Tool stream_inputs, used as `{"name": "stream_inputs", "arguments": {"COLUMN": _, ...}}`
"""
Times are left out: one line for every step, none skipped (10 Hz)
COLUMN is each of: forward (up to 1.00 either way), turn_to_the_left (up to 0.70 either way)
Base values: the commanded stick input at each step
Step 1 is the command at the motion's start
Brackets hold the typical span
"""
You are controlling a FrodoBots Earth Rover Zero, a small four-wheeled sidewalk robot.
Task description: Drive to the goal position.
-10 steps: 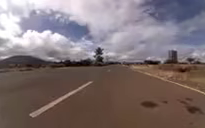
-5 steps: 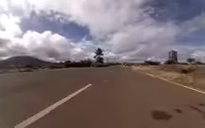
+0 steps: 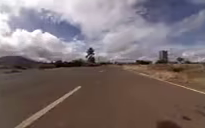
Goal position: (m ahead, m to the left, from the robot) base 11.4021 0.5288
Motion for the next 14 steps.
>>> {"name": "stream_inputs", "arguments": {"forward": 0.7, "turn_to_the_left": -0.27}}
{"name": "stream_inputs", "arguments": {"forward": 0.7, "turn_to_the_left": -0.11}}
{"name": "stream_inputs", "arguments": {"forward": 0.7, "turn_to_the_left": 0.0}}
{"name": "stream_inputs", "arguments": {"forward": 0.7, "turn_to_the_left": 0.0}}
{"name": "stream_inputs", "arguments": {"forward": 0.7, "turn_to_the_left": 0.0}}
{"name": "stream_inputs", "arguments": {"forward": 0.7, "turn_to_the_left": 0.0}}
{"name": "stream_inputs", "arguments": {"forward": 0.7, "turn_to_the_left": 0.0}}
{"name": "stream_inputs", "arguments": {"forward": 0.7, "turn_to_the_left": 0.0}}
{"name": "stream_inputs", "arguments": {"forward": 0.7, "turn_to_the_left": 0.0}}
{"name": "stream_inputs", "arguments": {"forward": 0.7, "turn_to_the_left": 0.0}}
{"name": "stream_inputs", "arguments": {"forward": 0.7, "turn_to_the_left": 0.0}}
{"name": "stream_inputs", "arguments": {"forward": 0.7, "turn_to_the_left": 0.0}}
{"name": "stream_inputs", "arguments": {"forward": 0.7, "turn_to_the_left": 0.0}}
{"name": "stream_inputs", "arguments": {"forward": 0.7, "turn_to_the_left": 0.0}}
